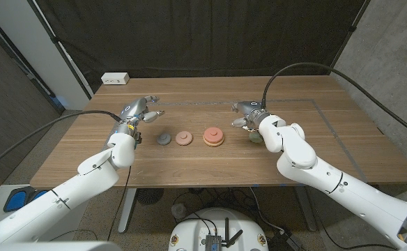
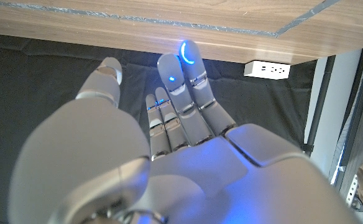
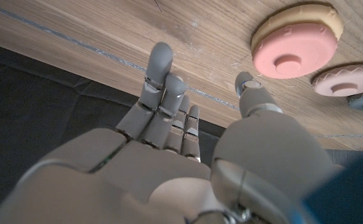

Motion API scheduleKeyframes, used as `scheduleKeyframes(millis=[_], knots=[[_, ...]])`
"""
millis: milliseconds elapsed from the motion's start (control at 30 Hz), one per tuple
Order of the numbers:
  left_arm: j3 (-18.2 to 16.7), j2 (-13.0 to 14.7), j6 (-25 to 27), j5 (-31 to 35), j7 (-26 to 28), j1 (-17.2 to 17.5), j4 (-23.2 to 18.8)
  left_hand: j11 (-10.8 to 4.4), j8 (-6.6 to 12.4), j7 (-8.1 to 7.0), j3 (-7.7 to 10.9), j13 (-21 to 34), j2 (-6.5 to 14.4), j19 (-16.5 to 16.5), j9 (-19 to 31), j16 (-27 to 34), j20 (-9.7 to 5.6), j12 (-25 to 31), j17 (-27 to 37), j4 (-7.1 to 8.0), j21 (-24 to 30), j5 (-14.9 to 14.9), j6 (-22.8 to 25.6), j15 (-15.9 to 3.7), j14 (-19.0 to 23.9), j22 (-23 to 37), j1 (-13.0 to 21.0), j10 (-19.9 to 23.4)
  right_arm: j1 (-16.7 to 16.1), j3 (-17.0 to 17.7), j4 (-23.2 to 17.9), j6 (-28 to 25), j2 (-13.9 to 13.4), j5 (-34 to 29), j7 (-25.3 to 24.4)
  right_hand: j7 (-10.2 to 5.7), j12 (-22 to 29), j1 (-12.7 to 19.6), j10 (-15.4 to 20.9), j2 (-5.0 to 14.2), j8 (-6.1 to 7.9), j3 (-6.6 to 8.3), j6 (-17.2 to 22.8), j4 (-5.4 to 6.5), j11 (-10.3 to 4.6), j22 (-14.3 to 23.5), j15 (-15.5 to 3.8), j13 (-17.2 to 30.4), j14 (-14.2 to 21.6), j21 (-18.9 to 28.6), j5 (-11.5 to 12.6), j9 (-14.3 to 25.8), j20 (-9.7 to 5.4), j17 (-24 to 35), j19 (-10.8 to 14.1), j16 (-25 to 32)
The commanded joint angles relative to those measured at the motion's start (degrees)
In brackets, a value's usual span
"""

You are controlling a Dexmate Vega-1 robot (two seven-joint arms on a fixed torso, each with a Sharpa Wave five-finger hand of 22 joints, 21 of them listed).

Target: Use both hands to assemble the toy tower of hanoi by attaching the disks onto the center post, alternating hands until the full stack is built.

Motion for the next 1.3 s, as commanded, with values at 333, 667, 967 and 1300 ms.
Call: scheduleKeyframes(millis=[333, 667, 967, 1300], knots=[[1.92, -0.31, -0.1, 0.51, -2.22, -2.59, 1.0, 0.06, -0.14, -0.03, 0.49, 0.26, -0.22, -0.42, 0.14, 0.4, -7.22, -0.2, -0.01, 0.06, 0.61, 0.16, -0.54, -3.36, -0.02, -0.04, -0.37, -0.73, -5.99, 3.37, -1.23, -1.9, -3.88, 5.1, -10.41, -0.48, -0.25, 3.25, 0.51, -0.27, 0.3, 1.02, 1.01, -0.56, -0.9, 0.69, -4.47, 0.55, 1.16, 0.73, 0.46, 0.08, -5.45, 1.01, 0.45, 1.45], [2.48, 0.1, 0.18, 0.63, -3.59, -3.49, 1.1, 0.18, -0.12, -0.04, 0.61, 0.27, -0.31, -0.62, 0.13, 0.32, -7.22, -0.17, -0.12, 0.03, 0.72, 0.19, -0.62, -3.36, -0.18, -0.15, -0.28, -0.82, -7.29, 4.34, -0.89, -3.26, -4.76, 7.9, -13.76, -0.31, -0.2, 3.99, 0.89, -0.42, 0.14, 1.17, 0.95, -0.36, -1.0, 0.7, -4.43, 0.72, 1.32, 0.81, 0.42, 0.02, -5.41, 1.16, 0.36, 1.71], [2.51, 0.14, 0.5, 0.47, -3.86, -3.76, 1.35, 0.32, -0.12, 0.06, 0.66, 0.27, -0.3, -0.69, 0.13, 0.37, -7.21, -0.2, -0.12, 0.06, 0.79, 0.2, -0.68, -3.36, -0.15, -0.19, -0.27, -0.97, -8.42, 4.26, -0.24, -3.48, -5.7, 8.66, -18.43, -0.42, -0.09, 4.46, 1.83, -0.4, 0.28, 1.08, 1.68, 0.03, -0.97, 0.88, -4.44, 0.82, 1.39, 1.07, 0.24, -0.03, -5.38, 0.78, 0.31, 1.56], [3.32, 0.63, 1.73, 1.2, -5.03, -4.65, 1.02, 0.46, -0.06, 0.17, 0.74, 0.27, -0.43, -0.75, 0.14, 0.34, -7.21, -0.05, -0.21, 0.04, 0.94, 0.23, -0.72, -3.36, -0.26, -0.25, -0.22, -0.73, -7.92, 3.55, 0.05, -3.95, -5.59, 9.92, -19.72, -0.43, -0.05, 4.5, 2.17, -0.22, 0.31, 1.11, 1.94, 0.23, -1.11, 0.95, -4.4, 0.94, 1.87, 1.16, 0.2, -0.07, -5.38, 1.17, 0.28, 1.94]])
